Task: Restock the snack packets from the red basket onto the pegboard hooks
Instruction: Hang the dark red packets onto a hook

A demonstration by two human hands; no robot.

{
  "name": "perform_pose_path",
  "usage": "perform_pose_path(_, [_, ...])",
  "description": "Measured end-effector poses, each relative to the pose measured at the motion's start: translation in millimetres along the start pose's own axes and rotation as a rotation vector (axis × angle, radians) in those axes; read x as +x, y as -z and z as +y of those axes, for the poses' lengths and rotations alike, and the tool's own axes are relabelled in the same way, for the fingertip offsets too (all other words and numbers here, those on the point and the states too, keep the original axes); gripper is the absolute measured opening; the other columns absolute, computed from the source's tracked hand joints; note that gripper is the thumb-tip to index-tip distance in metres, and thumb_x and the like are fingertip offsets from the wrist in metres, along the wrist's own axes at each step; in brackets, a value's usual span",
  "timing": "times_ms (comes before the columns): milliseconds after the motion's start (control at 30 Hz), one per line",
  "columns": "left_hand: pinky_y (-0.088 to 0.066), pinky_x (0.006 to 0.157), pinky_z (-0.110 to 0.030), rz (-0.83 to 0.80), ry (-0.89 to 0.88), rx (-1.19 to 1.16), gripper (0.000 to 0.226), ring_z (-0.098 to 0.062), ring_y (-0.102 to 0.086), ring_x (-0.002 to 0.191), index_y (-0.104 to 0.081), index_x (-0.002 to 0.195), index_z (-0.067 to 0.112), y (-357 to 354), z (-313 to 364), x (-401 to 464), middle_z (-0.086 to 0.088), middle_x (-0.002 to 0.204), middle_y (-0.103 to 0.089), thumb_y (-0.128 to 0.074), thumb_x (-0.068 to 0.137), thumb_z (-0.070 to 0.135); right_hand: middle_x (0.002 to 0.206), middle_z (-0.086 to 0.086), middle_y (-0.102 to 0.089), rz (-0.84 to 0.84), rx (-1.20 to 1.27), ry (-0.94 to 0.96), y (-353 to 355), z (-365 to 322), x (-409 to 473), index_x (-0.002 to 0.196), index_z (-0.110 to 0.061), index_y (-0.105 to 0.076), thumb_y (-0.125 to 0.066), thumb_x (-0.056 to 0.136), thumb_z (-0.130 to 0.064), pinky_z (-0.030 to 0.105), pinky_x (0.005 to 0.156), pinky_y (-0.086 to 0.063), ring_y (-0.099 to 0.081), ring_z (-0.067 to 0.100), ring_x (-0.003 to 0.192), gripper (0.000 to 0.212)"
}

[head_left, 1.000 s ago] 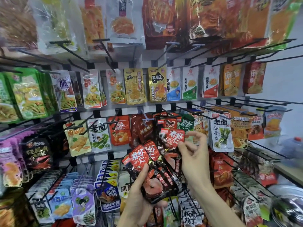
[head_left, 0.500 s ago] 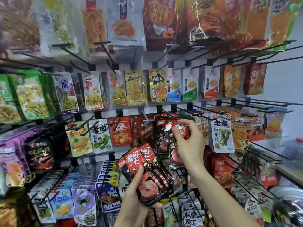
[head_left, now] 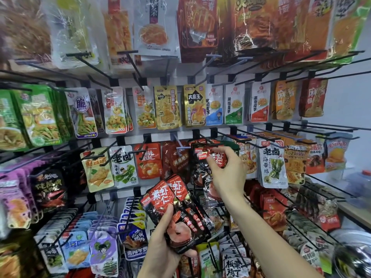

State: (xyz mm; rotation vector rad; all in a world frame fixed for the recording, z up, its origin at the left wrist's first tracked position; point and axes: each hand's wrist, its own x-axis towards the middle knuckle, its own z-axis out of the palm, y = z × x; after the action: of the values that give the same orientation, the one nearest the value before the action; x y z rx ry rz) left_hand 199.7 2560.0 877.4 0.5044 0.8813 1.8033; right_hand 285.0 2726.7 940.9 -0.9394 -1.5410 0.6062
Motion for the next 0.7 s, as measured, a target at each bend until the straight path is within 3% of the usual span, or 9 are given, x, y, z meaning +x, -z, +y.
perform_pose_path(67, [-0.051, 0.032, -0.035, 0.002, 0.002, 0.009, 0.034, -0.023, -0.054, 0.043, -0.083, 0.09, 0.017, 1, 0, -1, -0.009, 0.061, -0.047, -0.07, 0.072, 0.043, 0.107, -0.005, -0.069, -0.006, -0.083, -0.017, -16, 6, 12, 0.112, -0.028, -0.064, -0.072, 0.096, -0.037, 0.031, 0.083, -0.04, -0.065, 0.021, 0.098, 0.02])
perform_pose_path(167, [-0.051, 0.033, -0.035, -0.016, 0.001, 0.033, 0.038, -0.022, -0.053, 0.043, -0.083, 0.086, 0.015, 0, 0, -1, -0.009, 0.062, -0.045, -0.077, 0.064, 0.045, 0.116, 0.004, -0.063, -0.022, -0.207, -0.063, -36, 7, 27, 0.115, -0.013, -0.062, -0.068, 0.098, -0.04, 0.033, 0.082, -0.038, -0.056, 0.02, 0.099, 0.032])
perform_pose_path(233, [-0.052, 0.035, -0.035, -0.034, 0.018, 0.059, 0.051, -0.023, -0.054, 0.047, -0.08, 0.1, 0.009, 3, 0, 2, -0.009, 0.065, -0.047, -0.079, 0.065, 0.046, 0.123, 0.005, -0.059, -0.042, -0.2, -0.074, -39, 7, 28, 0.12, -0.013, -0.064, -0.068, 0.098, -0.038, 0.031, 0.085, -0.037, -0.049, 0.015, 0.1, 0.034])
perform_pose_path(333, [-0.054, 0.038, -0.036, -0.075, 0.012, 0.071, 0.071, -0.024, -0.056, 0.052, -0.07, 0.125, 0.002, 15, -4, 4, -0.009, 0.071, -0.049, -0.078, 0.072, 0.049, 0.131, 0.0, -0.054, -0.031, -0.136, -0.046, -27, 8, 6, 0.132, -0.023, -0.067, -0.075, 0.094, -0.032, 0.028, 0.098, -0.035, -0.051, 0.015, 0.118, 0.04])
perform_pose_path(433, [-0.053, 0.039, -0.035, -0.081, 0.032, 0.088, 0.066, -0.023, -0.057, 0.052, -0.076, 0.115, 0.0, 19, -5, 11, -0.007, 0.071, -0.051, -0.079, 0.072, 0.051, 0.121, -0.009, -0.062, -0.022, -0.02, -0.046, -4, 13, -32, 0.122, -0.028, -0.072, -0.074, 0.095, -0.03, 0.027, 0.102, -0.046, -0.06, 0.007, 0.112, 0.027])
perform_pose_path(500, [-0.054, 0.041, -0.035, -0.079, 0.066, 0.112, 0.057, -0.024, -0.057, 0.059, -0.079, 0.104, 0.002, 17, -7, 16, -0.012, 0.081, -0.054, -0.082, 0.075, 0.051, 0.105, -0.013, -0.075, -0.222, 0.187, -0.17, 11, 10, -51, 0.115, -0.028, -0.074, -0.07, 0.098, -0.033, 0.025, 0.095, -0.055, -0.069, -0.001, 0.098, 0.019])
perform_pose_path(567, [-0.056, 0.042, -0.035, -0.087, 0.083, 0.142, 0.052, -0.029, -0.057, 0.073, -0.081, 0.102, 0.005, 11, -7, 18, -0.016, 0.104, -0.058, -0.083, 0.08, 0.052, 0.102, -0.014, -0.078, -0.466, 0.365, -0.297, 18, 4, -61, 0.114, -0.027, -0.076, -0.067, 0.099, -0.034, 0.02, 0.092, -0.054, -0.07, -0.004, 0.098, 0.019])
perform_pose_path(633, [-0.057, 0.043, -0.034, -0.079, 0.07, 0.176, 0.047, -0.031, -0.06, 0.078, -0.084, 0.102, 0.01, 7, -8, 18, -0.018, 0.107, -0.063, -0.077, 0.081, 0.052, 0.104, -0.013, -0.079, -0.539, 0.4, -0.303, 21, 5, -61, 0.111, -0.025, -0.079, -0.068, 0.099, -0.028, 0.021, 0.093, -0.054, -0.071, 0.001, 0.104, 0.016])
perform_pose_path(700, [-0.057, 0.044, -0.034, -0.08, 0.067, 0.212, 0.049, -0.026, -0.063, 0.074, -0.084, 0.102, 0.012, 3, -9, 19, -0.017, 0.097, -0.064, -0.075, 0.078, 0.054, 0.103, -0.006, -0.08, -0.505, 0.43, -0.294, 23, 6, -58, 0.107, -0.021, -0.08, -0.071, 0.098, -0.019, 0.03, 0.095, -0.055, -0.074, 0.011, 0.104, 0.014])
